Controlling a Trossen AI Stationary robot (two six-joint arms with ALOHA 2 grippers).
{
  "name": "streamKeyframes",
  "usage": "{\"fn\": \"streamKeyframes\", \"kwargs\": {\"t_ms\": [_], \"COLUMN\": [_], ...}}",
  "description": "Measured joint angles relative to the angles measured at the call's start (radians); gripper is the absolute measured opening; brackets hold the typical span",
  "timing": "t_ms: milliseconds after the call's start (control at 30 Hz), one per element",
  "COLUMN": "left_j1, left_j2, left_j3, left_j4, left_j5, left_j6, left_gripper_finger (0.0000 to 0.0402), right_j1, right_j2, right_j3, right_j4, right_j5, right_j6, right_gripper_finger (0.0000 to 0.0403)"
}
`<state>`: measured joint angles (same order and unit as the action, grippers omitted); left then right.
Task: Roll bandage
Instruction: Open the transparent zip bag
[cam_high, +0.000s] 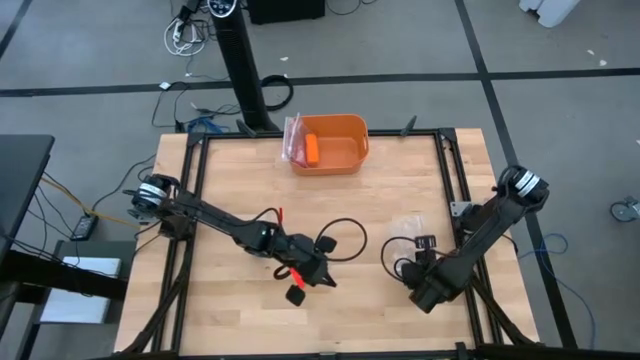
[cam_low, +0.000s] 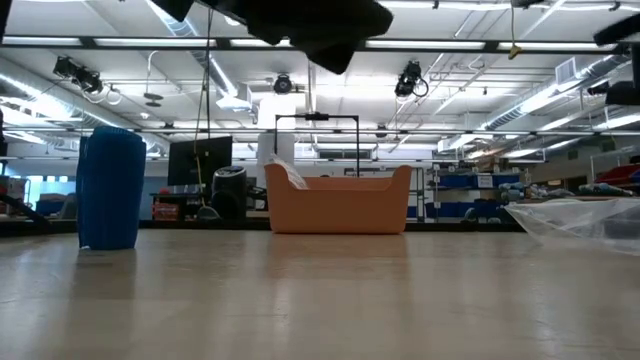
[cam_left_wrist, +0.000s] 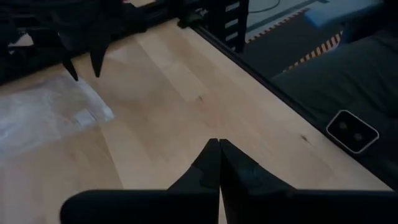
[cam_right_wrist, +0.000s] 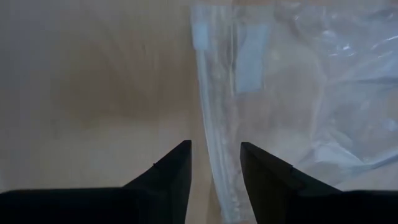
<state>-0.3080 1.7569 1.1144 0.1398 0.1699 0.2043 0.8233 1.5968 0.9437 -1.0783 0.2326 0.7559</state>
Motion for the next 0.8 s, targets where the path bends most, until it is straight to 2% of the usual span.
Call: {"fn": "streamKeyframes", "kwargs": {"t_ms": [400,500,633,800], "left_j1": [-0.001,-0.002,-0.002,-0.002], "left_j2": [0.000,0.000,0.000,-0.008], "left_j3": [-0.013,-0.013,-0.013,-0.013], "left_j4": [0.000,-0.001,-0.002,-0.011], "left_j5": [0.000,0.000,0.000,-0.005], "left_j6": [0.000,0.000,0.000,0.019], "left_gripper_finger": [0.0004,0.0004,0.0004,0.0004], "right_j1": [-0.001,-0.003,-0.009,-0.014], "right_j2": [0.055,0.055,0.054,0.054], "right_j3": [-0.058,-0.066,-0.072,-0.044], "right_j4": [0.085,0.076,0.066,0.056], "right_j5": [-0.001,0.031,0.048,0.053], "right_j6": [0.017,0.030,0.029,0.029], "right_gripper_finger": [0.0114,0.0085,0.0016,0.0006]}}
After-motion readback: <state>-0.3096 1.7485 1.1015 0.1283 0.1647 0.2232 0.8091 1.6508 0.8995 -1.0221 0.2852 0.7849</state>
